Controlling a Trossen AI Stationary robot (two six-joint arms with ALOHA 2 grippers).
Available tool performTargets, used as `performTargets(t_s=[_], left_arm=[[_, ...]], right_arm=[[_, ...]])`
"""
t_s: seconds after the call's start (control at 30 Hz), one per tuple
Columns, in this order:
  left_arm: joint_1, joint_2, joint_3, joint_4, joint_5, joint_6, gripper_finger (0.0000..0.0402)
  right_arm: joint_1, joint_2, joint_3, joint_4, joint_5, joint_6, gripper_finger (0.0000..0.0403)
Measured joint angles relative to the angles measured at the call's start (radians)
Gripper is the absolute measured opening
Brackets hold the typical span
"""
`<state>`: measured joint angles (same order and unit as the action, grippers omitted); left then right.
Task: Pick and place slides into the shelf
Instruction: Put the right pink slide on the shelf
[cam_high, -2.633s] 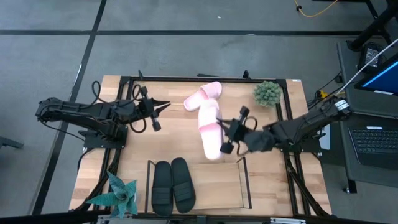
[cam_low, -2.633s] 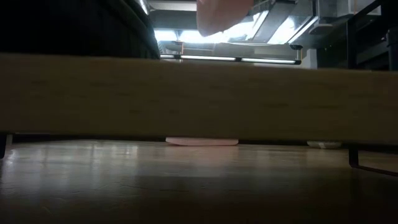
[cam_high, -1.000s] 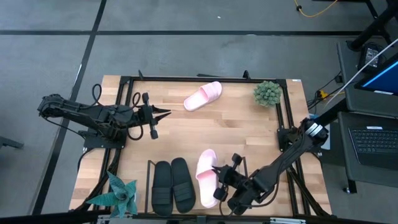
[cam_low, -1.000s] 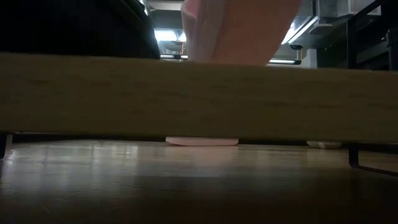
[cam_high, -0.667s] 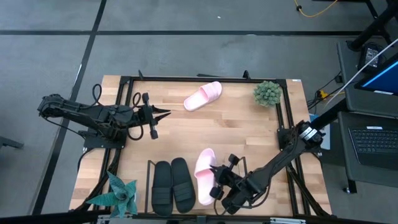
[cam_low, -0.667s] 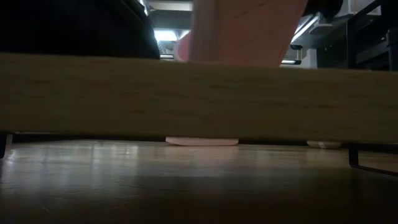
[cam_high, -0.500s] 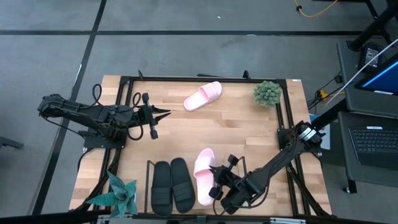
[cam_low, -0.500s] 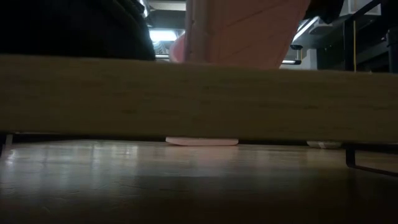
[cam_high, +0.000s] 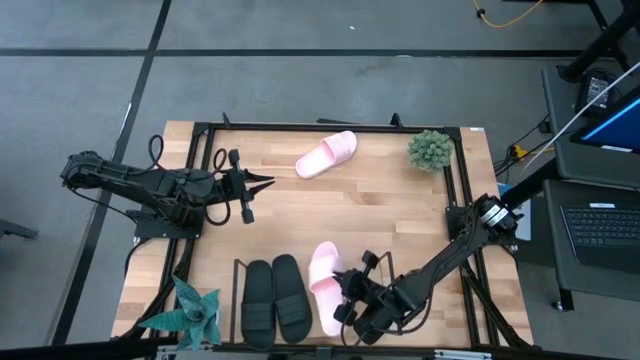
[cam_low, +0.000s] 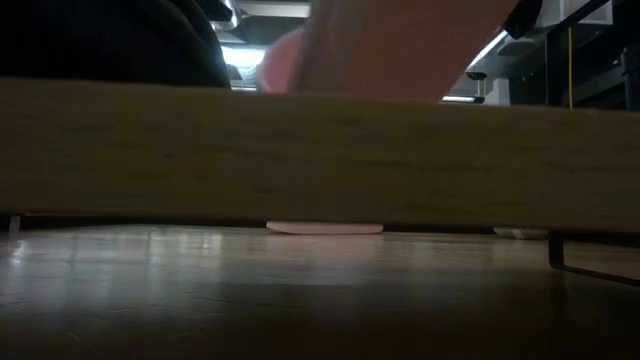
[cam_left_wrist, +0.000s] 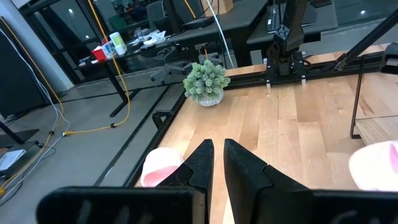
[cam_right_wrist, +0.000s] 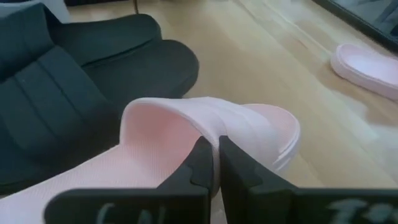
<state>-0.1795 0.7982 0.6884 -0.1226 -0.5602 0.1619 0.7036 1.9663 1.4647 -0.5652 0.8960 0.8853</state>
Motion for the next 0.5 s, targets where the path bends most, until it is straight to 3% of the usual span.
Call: performTargets(t_s=[0.5], left_arm=[[0.0,0.0,0.0,0.0,0.0,0.001,0.0031]], right_arm=[[0.0,0.001,0.0,0.06,-0.011,0.0,0.0014]])
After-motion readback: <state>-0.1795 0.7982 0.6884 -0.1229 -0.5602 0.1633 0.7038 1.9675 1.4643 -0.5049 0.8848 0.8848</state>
